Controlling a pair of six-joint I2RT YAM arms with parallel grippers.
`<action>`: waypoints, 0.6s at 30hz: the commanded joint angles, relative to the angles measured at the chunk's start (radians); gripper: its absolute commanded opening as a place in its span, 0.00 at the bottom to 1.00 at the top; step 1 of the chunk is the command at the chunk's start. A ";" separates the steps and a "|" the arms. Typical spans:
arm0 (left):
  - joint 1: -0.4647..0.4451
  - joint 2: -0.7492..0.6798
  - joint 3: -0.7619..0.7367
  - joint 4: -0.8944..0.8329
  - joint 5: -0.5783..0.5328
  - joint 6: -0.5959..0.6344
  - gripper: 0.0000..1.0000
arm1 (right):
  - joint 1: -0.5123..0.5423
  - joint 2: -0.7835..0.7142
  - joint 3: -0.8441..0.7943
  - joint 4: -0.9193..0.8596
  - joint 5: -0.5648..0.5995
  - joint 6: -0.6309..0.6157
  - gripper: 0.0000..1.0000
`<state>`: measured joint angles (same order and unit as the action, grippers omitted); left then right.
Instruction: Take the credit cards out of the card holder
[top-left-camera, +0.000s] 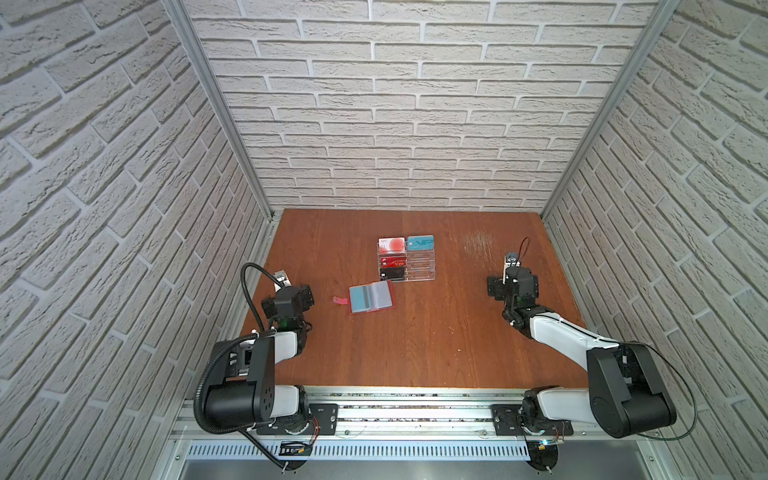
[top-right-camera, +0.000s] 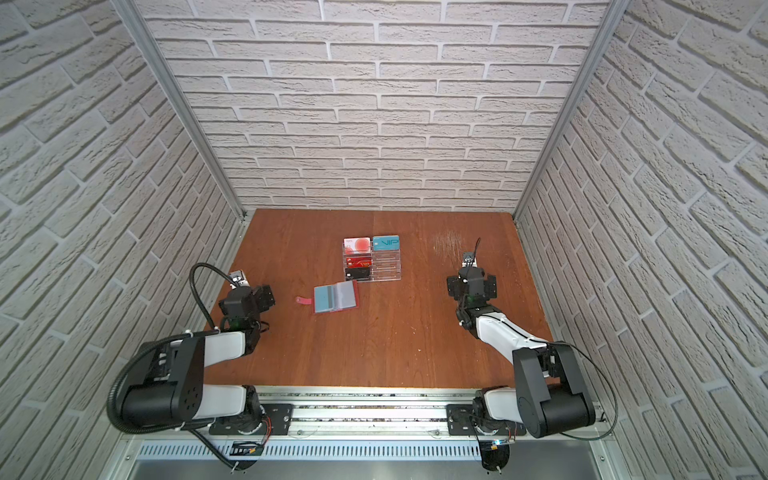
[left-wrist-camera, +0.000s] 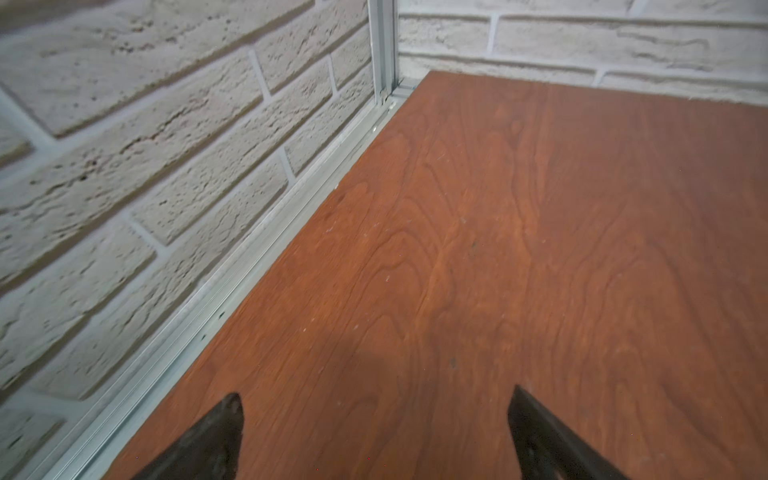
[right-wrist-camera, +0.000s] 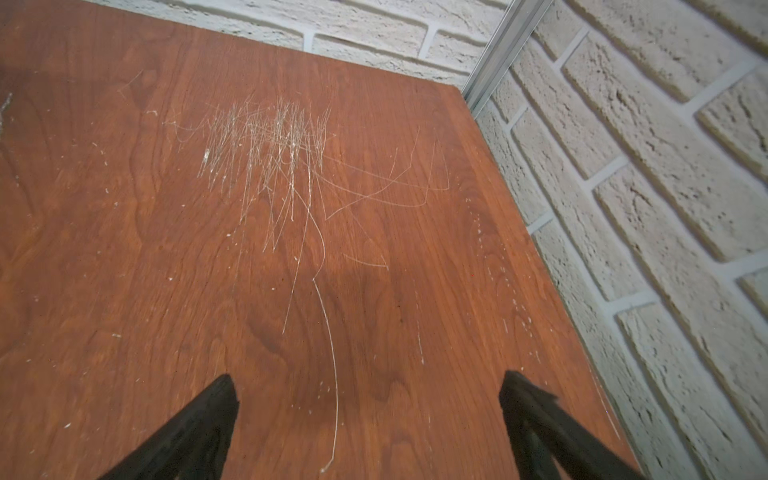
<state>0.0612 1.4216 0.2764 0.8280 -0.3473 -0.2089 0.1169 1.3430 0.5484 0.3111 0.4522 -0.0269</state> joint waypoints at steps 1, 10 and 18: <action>0.006 0.079 -0.021 0.271 0.104 0.047 0.98 | 0.000 -0.015 -0.018 0.081 -0.057 0.002 1.00; -0.004 0.140 0.093 0.103 0.138 0.071 0.98 | -0.033 0.162 -0.218 0.623 -0.260 0.038 1.00; -0.010 0.152 0.086 0.140 0.130 0.078 0.98 | -0.036 0.131 -0.205 0.559 -0.265 0.043 1.00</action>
<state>0.0559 1.5742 0.3557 0.9272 -0.2192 -0.1490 0.0856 1.5036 0.3477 0.7761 0.2039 0.0040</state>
